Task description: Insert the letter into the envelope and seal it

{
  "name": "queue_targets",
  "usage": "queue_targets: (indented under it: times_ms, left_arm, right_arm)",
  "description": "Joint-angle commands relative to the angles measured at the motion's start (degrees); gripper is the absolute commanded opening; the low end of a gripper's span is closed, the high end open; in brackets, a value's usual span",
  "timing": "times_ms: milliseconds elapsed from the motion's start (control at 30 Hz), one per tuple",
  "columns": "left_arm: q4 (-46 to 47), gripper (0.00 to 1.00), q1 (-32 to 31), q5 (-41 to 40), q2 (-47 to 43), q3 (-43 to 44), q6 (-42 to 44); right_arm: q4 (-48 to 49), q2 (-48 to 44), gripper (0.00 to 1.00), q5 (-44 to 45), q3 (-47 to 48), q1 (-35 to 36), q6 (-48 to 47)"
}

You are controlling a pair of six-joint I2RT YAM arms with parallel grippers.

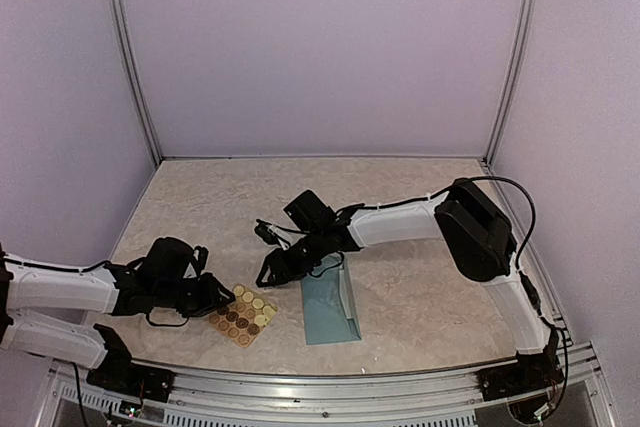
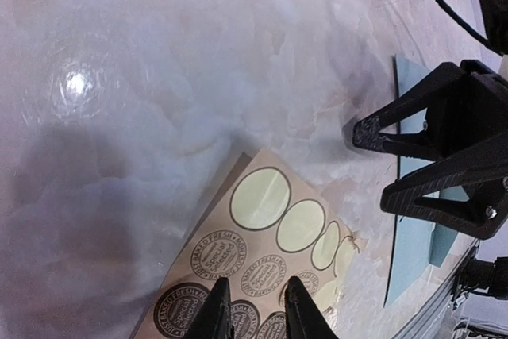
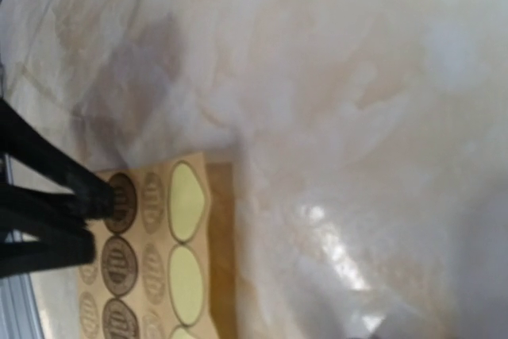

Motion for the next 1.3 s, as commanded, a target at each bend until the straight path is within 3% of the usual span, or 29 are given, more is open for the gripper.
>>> queue_targets:
  times_ms: [0, 367, 533, 767, 867, 933, 1000, 1133, 1267]
  left_arm:
    - [-5.8, 0.21, -0.3, 2.1, -1.7, -1.6, 0.1]
    - [-1.9, 0.21, -1.9, 4.0, 2.6, -4.5, -0.5]
    - [-1.9, 0.21, -2.2, 3.1, 3.3, -4.6, -0.5]
    - [-1.9, 0.21, -2.2, 2.0, 2.4, -4.2, -0.5]
    - [0.2, 0.21, -2.2, 1.4, 1.7, -3.8, -0.6]
    - [-0.1, 0.21, -2.1, 0.8, 0.6, -2.7, 0.1]
    - [-2.7, 0.28, -1.8, -0.7, -1.2, -0.2, 2.7]
    - [-10.1, 0.52, -0.5, -3.6, -7.9, 7.7, 9.9]
    - [-14.7, 0.65, 1.3, -1.3, -12.8, 15.9, 18.6]
  right_arm:
    - [-1.1, 1.7, 0.45, -1.3, 2.3, 0.7, 0.5]
    - [-2.3, 5.5, 0.44, -3.5, 6.2, 1.6, 0.8]
    - [-3.2, 6.8, 0.39, -4.1, 7.6, 2.3, 1.0]
    - [-0.5, 5.3, 0.20, -7.6, 6.4, 2.3, 1.9]
    - [3.3, 3.5, 0.00, -10.6, 4.2, 2.3, 3.6]
    - [4.6, 1.7, 0.00, -11.3, 3.0, 2.3, 4.0]
    - [4.7, -1.1, 0.00, -10.5, 1.6, 2.2, 3.3]
    - [3.7, -9.9, 0.00, -8.8, -2.4, 1.1, 0.8]
    - [1.7, -18.3, 0.00, -7.4, -6.7, -0.3, -1.8]
